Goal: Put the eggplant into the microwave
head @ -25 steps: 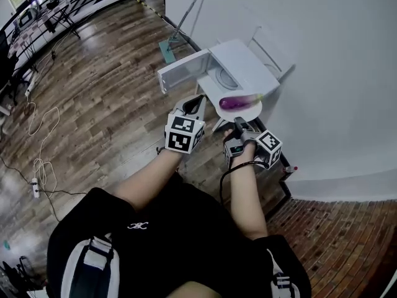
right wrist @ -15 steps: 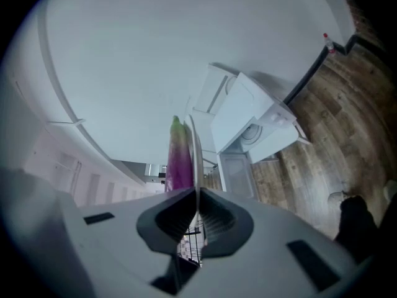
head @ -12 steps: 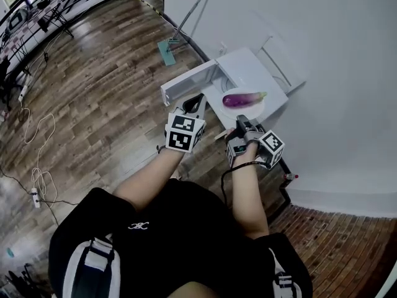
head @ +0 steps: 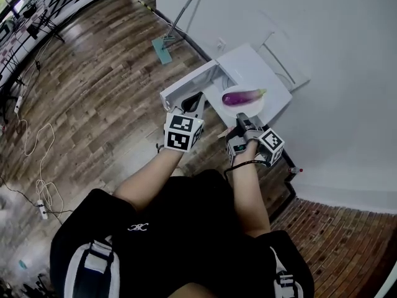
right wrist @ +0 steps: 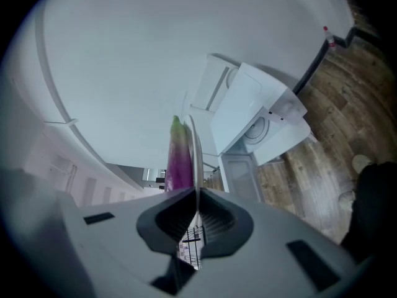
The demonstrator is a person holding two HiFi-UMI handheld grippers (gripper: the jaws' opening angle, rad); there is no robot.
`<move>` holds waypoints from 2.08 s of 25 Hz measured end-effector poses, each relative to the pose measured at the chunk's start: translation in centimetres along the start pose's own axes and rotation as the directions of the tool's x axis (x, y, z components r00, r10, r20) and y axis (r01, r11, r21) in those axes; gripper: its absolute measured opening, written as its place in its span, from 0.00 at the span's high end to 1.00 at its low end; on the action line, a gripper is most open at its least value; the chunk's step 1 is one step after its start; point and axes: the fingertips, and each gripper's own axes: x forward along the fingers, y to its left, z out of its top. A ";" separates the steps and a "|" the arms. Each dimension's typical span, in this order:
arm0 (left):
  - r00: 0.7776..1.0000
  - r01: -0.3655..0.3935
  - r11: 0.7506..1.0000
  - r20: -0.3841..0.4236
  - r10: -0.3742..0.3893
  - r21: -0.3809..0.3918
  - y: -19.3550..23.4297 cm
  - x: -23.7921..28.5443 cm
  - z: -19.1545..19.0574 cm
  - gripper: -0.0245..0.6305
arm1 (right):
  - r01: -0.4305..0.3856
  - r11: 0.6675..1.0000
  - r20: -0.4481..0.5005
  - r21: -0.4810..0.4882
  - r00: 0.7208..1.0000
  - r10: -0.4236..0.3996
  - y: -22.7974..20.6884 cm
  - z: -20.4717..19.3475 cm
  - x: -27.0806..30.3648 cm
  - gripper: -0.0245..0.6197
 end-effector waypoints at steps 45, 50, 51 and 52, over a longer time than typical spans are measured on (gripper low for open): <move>0.997 0.060 0.998 0.047 -0.061 0.023 10.5 24.3 -29.7 0.96 | 0.032 0.999 0.112 0.037 0.993 -0.036 -29.2 10.3 27.8 0.92; 0.988 0.131 0.990 0.079 -0.134 0.042 9.7 26.1 -32.7 0.96 | -0.015 1.000 0.242 0.028 0.970 0.008 -28.9 13.6 30.0 0.92; 0.986 0.144 0.989 0.080 -0.147 0.042 9.5 26.2 -33.0 0.96 | -0.022 0.999 0.265 0.031 0.964 0.013 -28.7 14.2 30.2 0.92; 0.984 0.155 0.987 0.080 -0.159 0.043 9.4 26.3 -33.3 0.96 | -0.029 0.999 0.285 0.033 0.958 0.019 -28.4 14.9 30.5 0.92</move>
